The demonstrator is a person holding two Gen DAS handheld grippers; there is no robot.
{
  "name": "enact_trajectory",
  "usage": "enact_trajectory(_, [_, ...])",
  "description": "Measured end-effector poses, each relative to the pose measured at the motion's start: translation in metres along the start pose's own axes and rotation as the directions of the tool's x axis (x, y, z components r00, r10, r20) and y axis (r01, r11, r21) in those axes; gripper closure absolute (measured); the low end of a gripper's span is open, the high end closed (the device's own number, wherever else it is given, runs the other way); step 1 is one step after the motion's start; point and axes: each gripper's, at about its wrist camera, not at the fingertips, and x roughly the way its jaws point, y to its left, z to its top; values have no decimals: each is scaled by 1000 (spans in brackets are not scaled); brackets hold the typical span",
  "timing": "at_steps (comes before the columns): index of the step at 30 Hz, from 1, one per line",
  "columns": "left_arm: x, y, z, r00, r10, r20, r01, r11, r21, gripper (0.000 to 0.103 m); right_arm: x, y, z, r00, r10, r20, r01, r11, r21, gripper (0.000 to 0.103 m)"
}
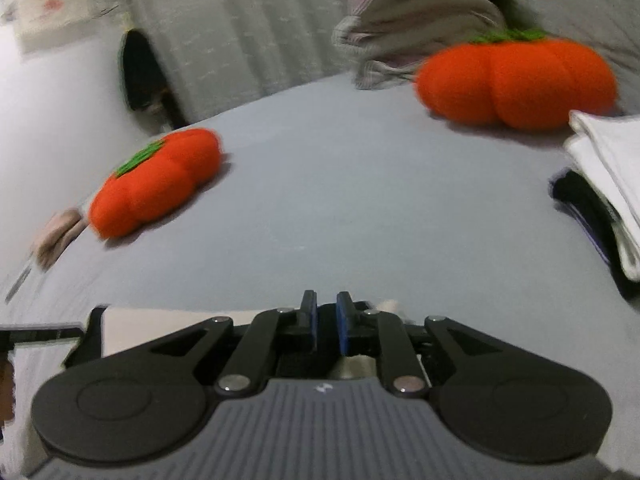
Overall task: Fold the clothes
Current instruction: 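Pull both grippers back from the folded shirt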
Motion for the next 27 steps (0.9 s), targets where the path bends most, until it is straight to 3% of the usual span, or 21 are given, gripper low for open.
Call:
enact_trajectory(3, [-2,-15,-4,999,-41,30,40,998,48,92,11,14,-12,998,11,-65,-16,997,-69,86])
enact_trajectory(6, [1,-31,-13,996,-83,23,80,991,111,91,30,12,-29,987,-43,-157,31,996,-82,90])
enact_trajectory(9, [11,-32,-19,998,-56,-18,58,991,119,90,30,9,-31,988,-42,-147,31,996,-79,90])
enact_trajectory(13, [16,-25,-20,998,-45,-38,48,996,76,90,26,9,-30,987,-52,-150,41,996,-81,96])
enact_trajectory(17, [16,-34,-23,999,0,-35,4,995,98,90,20,17,-29,986,-88,-139,71,990,-123,98])
enact_trajectory(19, [13,-40,-23,999,25,-34,-21,995,95,90,14,24,-31,987,-117,-114,98,983,-158,96])
enact_trajectory(21, [6,-48,-22,999,35,-19,-33,993,111,90,8,38,-31,993,-100,-65,86,978,-193,83])
enact_trajectory(24, [-4,-61,-25,1000,27,1,-26,990,139,90,0,64,-36,999,-37,-23,30,967,-252,85])
enact_trajectory(27, [-6,-69,-28,1000,14,0,-14,987,161,90,7,76,-46,998,-20,-52,5,962,-274,85])
